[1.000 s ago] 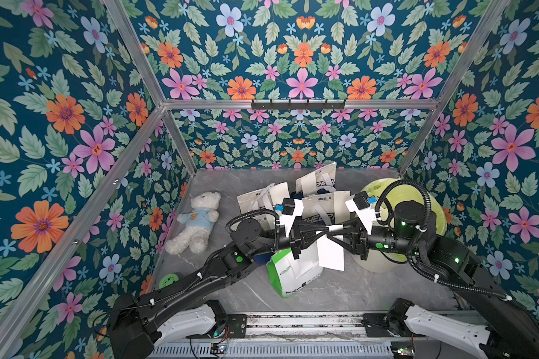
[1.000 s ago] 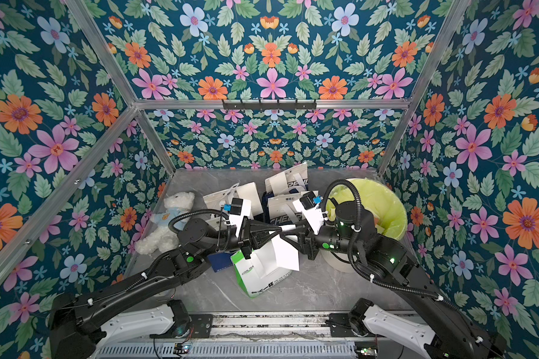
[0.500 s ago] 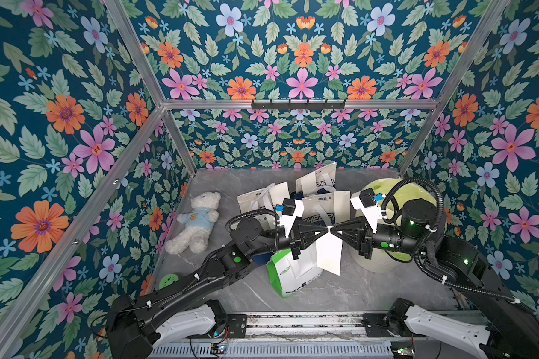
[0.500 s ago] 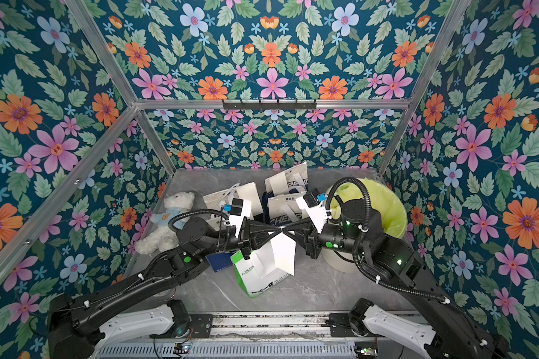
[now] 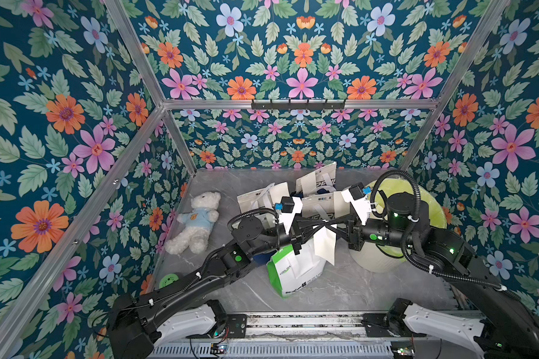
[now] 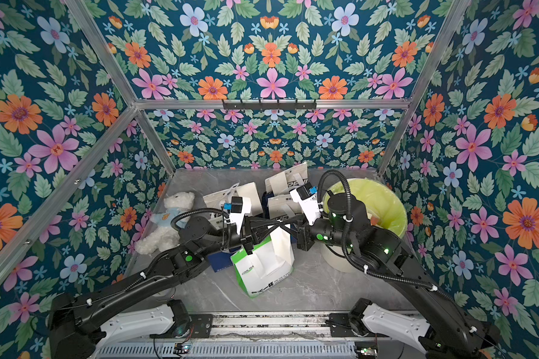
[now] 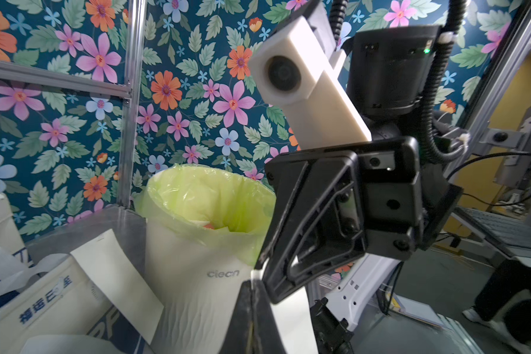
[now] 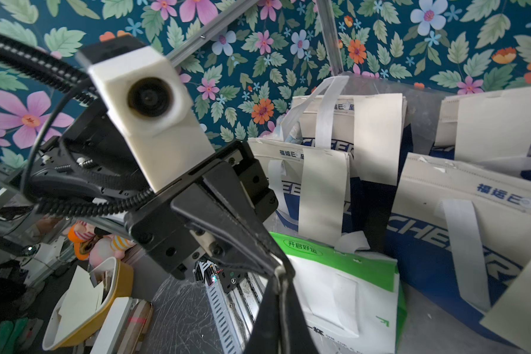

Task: Shred takeout receipts and throw away
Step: Shred the takeout receipt.

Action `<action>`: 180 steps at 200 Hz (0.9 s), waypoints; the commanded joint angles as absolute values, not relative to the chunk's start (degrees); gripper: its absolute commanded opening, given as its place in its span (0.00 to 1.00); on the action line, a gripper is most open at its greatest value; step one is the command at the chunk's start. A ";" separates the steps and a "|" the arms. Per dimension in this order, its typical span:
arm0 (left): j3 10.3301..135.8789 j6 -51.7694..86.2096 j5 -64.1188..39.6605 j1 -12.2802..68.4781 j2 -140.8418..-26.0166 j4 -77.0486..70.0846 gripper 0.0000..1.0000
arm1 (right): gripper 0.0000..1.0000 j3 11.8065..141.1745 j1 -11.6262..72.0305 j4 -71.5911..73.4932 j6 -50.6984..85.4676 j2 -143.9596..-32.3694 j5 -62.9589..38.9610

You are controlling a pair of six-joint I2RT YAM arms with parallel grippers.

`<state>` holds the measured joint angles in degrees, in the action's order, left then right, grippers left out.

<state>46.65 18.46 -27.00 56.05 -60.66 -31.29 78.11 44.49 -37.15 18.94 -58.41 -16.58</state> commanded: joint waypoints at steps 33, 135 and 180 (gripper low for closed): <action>45.22 10.31 -30.03 58.39 -59.77 -41.29 0.00 | 0.00 81.86 44.12 -41.65 27.08 -62.43 -5.63; 41.64 10.70 -23.51 58.53 -50.75 -40.10 0.00 | 0.00 81.53 25.91 -47.09 26.98 -59.42 -6.70; 41.56 9.74 -21.72 58.49 -48.08 -36.19 0.00 | 0.00 84.91 10.58 -53.73 26.36 -57.52 1.76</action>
<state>41.50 10.52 -23.22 58.54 -48.64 -37.71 84.33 16.34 -49.41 26.52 -58.48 -4.23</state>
